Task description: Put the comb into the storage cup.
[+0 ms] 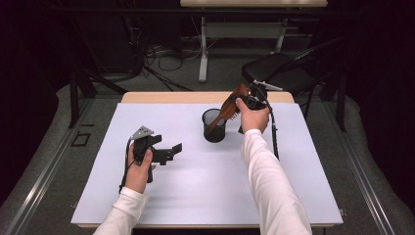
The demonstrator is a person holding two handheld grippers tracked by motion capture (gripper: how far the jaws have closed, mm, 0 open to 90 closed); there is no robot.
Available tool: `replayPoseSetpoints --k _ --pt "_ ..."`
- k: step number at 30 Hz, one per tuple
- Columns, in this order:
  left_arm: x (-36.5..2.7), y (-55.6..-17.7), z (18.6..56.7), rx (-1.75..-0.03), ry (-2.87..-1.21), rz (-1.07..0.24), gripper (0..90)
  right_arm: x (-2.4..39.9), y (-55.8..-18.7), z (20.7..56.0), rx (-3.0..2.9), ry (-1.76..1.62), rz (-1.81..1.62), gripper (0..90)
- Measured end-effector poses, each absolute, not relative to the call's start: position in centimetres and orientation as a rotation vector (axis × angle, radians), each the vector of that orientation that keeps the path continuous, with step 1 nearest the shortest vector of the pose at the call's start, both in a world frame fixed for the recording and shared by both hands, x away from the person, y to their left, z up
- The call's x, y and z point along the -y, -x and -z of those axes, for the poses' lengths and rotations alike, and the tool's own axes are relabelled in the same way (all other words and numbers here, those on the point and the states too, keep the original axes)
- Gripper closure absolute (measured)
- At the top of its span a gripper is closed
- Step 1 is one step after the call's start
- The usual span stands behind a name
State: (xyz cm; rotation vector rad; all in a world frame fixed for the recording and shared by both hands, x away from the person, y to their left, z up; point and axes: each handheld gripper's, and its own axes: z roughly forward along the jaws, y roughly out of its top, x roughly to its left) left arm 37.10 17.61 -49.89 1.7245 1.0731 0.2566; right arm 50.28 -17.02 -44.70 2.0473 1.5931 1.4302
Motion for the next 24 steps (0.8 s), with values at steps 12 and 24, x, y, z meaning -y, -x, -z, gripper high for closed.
replayPoseSetpoints --k 12,24 --pt "-17.63 -37.1 49.88 -1.072 -1.726 -0.259 0.3 16.75 -50.17 44.83 -1.612 -2.001 -1.433 47.1" --pt "-17.53 -37.1 49.92 -1.072 -1.729 -0.258 0.3 16.5 -49.92 44.82 -1.618 -1.963 -1.417 46.4"
